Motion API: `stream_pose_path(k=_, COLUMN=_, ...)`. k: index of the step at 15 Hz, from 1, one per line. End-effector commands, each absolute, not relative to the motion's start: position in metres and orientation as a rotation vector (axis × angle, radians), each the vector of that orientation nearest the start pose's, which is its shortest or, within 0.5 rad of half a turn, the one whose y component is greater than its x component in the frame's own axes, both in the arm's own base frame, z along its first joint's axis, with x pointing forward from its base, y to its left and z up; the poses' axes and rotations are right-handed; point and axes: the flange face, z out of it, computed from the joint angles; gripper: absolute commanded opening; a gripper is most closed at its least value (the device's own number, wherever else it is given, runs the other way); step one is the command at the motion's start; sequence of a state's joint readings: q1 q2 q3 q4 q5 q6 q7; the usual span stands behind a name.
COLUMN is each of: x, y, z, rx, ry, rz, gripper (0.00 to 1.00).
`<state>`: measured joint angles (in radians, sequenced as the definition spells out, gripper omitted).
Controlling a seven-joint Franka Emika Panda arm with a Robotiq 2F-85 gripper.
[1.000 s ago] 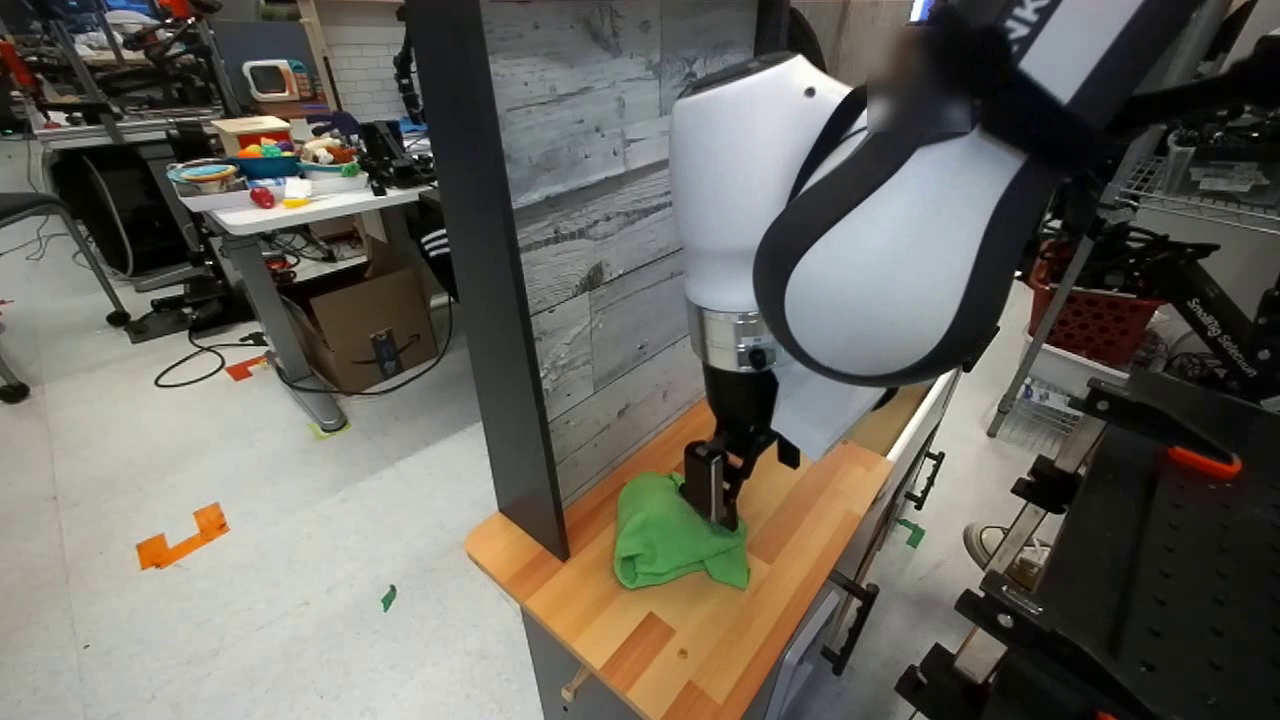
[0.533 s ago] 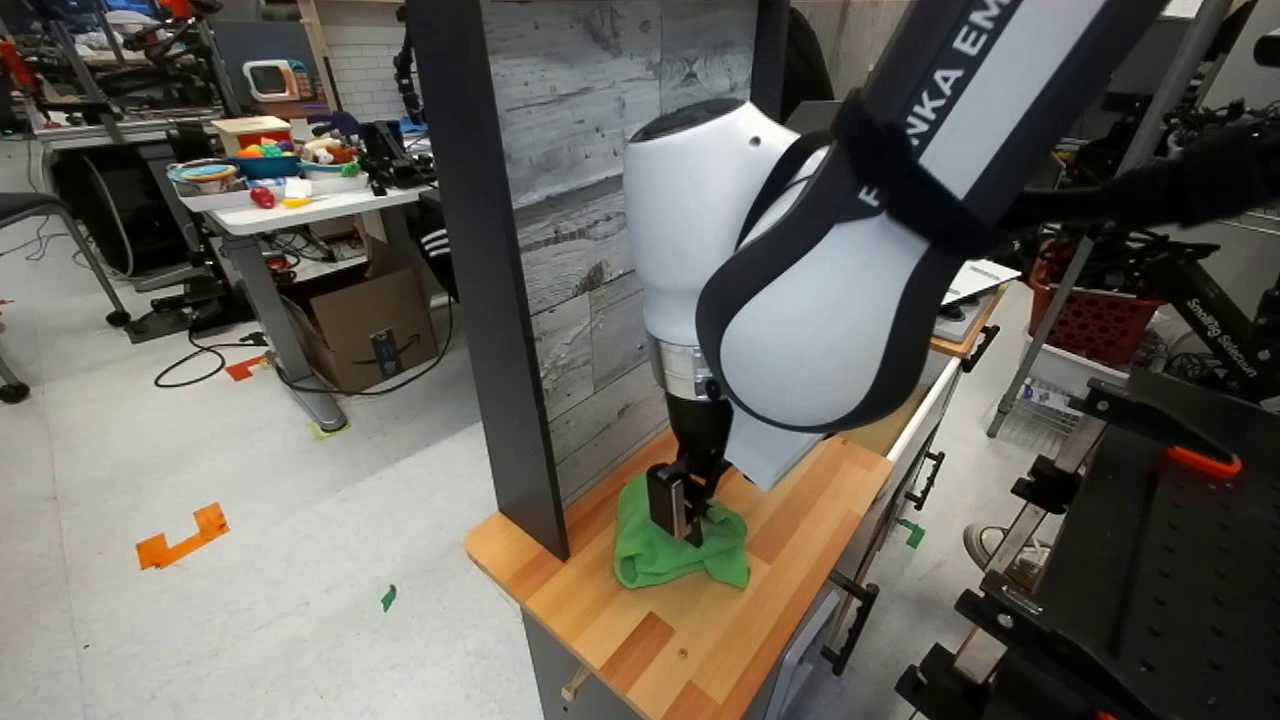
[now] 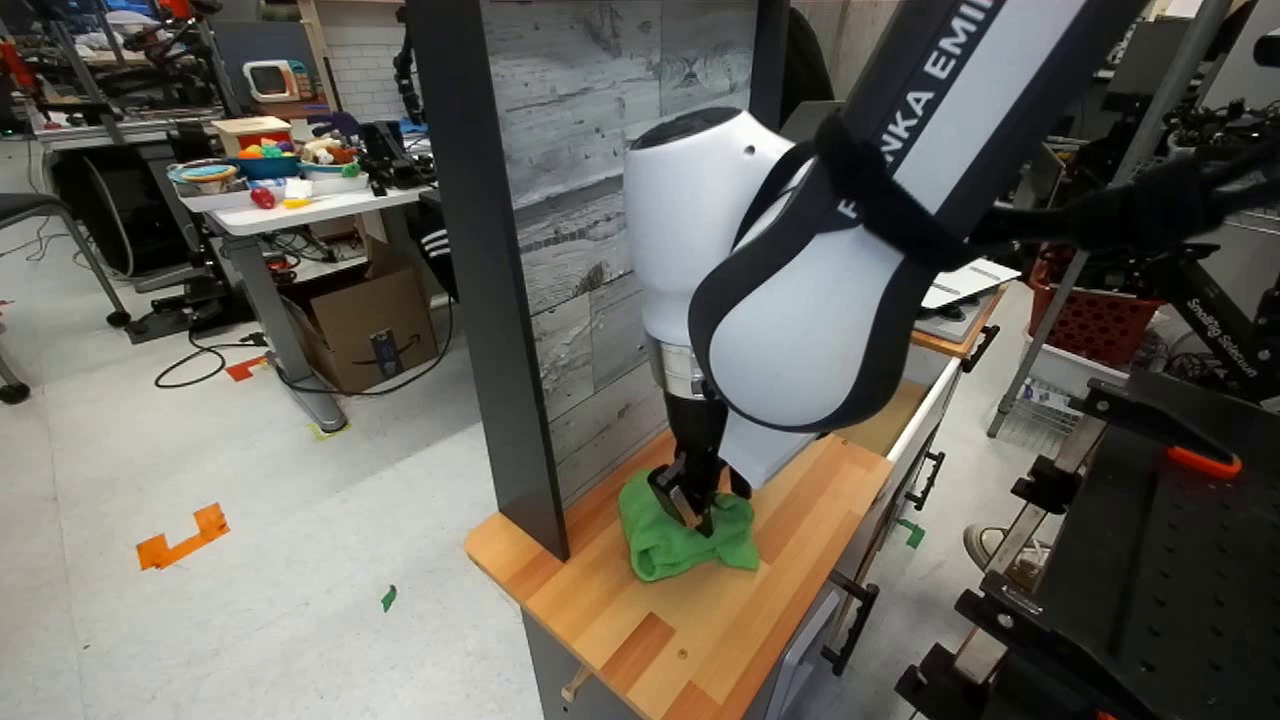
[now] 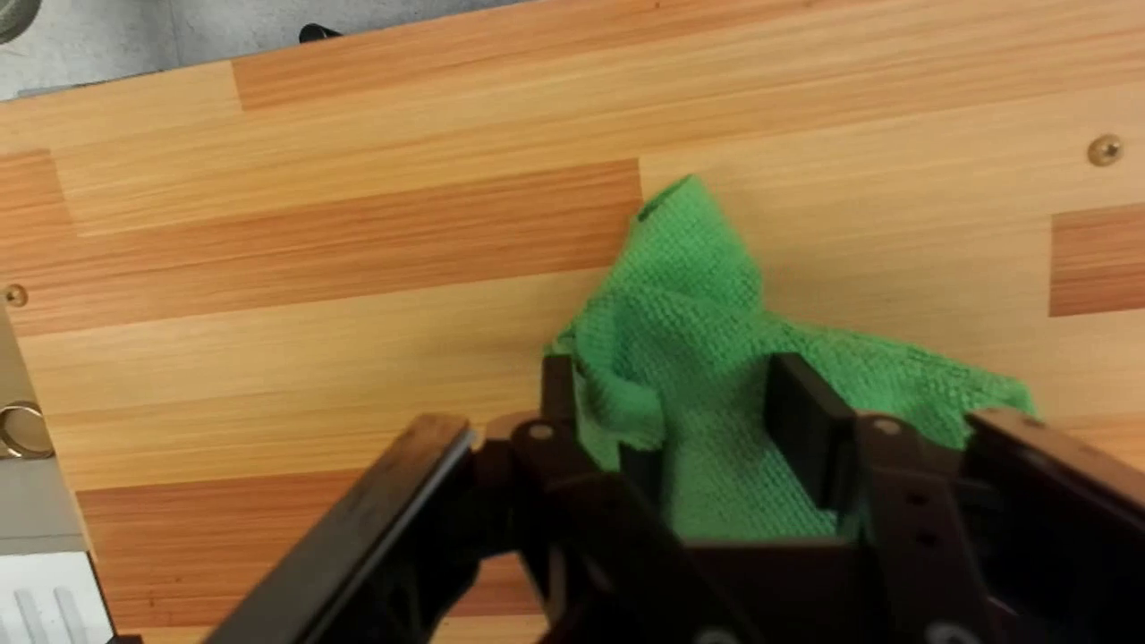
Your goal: Unfold the towel
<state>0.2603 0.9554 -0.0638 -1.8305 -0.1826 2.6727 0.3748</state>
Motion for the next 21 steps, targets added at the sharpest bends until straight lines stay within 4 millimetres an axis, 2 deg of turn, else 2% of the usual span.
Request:
stream_pose_path(k=1, x=0.585, y=0.117, z=0.004, rx=-3.274, ry=-0.013, rz=0.084, gripper=0.51)
stream_pose_path(k=3, x=0.585, y=0.116, z=0.001, rx=-3.277, ry=-0.003, rz=0.094, gripper=0.58)
stream_pose_path(k=4, x=0.585, y=0.115, z=0.0, rx=-3.279, ry=0.002, rz=0.1, gripper=0.55)
stream_pose_path(k=5, x=0.585, y=0.114, z=-0.001, rx=-3.28, ry=0.006, rz=0.104, gripper=0.31)
stream_pose_path(k=7, x=0.586, y=0.111, z=-0.002, rx=-3.282, ry=0.011, rz=0.107, gripper=0.32)
stream_pose_path(k=10, x=0.587, y=0.108, z=-0.002, rx=-3.286, ry=0.02, rz=0.109, gripper=0.07)
stream_pose_path(k=11, x=0.587, y=0.107, z=-0.003, rx=-3.287, ry=0.022, rz=0.111, gripper=0.02)
stream_pose_path(k=17, x=0.587, y=0.098, z=-0.002, rx=-3.295, ry=0.041, rz=0.111, gripper=0.0)
stream_pose_path(k=21, x=0.584, y=0.076, z=0.014, rx=-3.337, ry=0.078, rz=0.068, gripper=0.0)
